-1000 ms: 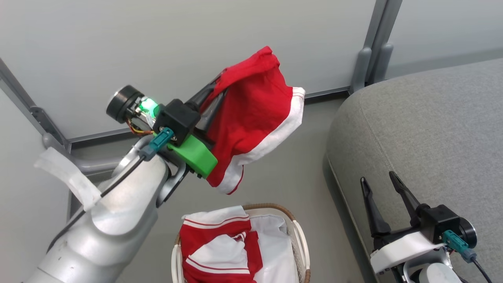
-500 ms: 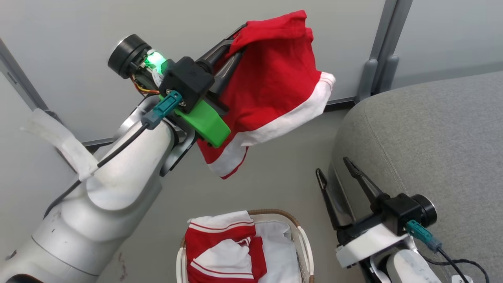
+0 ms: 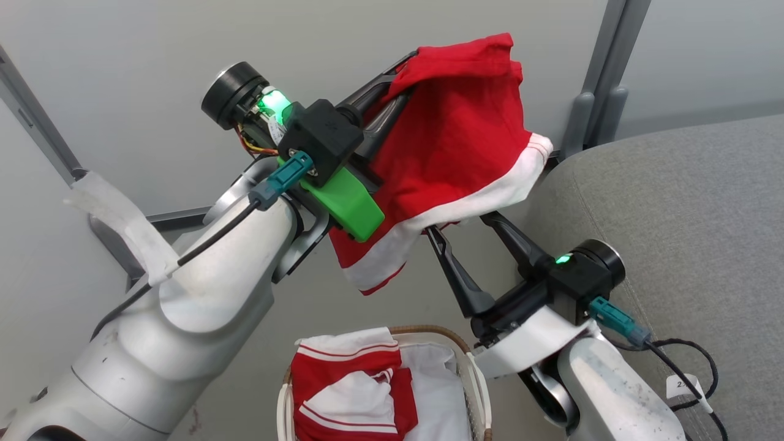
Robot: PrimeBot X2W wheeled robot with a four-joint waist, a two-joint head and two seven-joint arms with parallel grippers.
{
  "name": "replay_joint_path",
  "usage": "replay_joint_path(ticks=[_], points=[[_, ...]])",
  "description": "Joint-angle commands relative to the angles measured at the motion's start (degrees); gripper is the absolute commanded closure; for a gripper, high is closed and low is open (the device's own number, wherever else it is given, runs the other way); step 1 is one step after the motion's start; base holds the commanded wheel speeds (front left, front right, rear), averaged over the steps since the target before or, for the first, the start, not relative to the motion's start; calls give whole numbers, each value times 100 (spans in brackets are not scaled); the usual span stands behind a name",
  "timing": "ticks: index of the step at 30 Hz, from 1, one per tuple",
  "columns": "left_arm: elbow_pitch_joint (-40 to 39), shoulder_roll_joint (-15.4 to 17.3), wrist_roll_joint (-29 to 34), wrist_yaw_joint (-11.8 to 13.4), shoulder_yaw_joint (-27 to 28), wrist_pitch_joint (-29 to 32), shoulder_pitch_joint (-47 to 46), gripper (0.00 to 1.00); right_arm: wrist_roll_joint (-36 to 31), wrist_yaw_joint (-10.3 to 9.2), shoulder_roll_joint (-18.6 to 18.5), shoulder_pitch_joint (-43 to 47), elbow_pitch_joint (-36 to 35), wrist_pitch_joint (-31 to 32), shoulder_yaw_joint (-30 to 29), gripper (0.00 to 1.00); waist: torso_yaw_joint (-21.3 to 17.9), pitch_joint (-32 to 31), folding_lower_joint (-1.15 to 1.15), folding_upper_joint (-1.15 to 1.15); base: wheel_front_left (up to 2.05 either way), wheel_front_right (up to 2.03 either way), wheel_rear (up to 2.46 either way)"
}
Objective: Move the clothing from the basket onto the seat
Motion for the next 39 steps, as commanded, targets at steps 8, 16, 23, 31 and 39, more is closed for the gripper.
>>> replay_joint_path(ticks=[8,16,23,31,39], points=[[51,44,-131,8,-65,-53,116,100,255,-5,-19,-357,-111,-28,132,0,25,-9,1,0,0,0,0],[69,39,-215,23,-113,-99,236,100,341,-5,-19,-501,103,-28,54,100,82,-36,1,0,0,0,0],[94,89,-386,78,-52,-146,415,100,306,-5,-20,-436,206,-28,-15,100,87,-62,1,0,0,0,0],[163,65,-674,209,105,-265,819,61,216,-5,-20,-407,197,-28,-198,100,77,-47,1,0,0,0,0],[478,-56,-969,263,268,-417,1569,0,53,-5,-19,-376,168,-28,-487,100,72,13,1,0,0,0,0]])
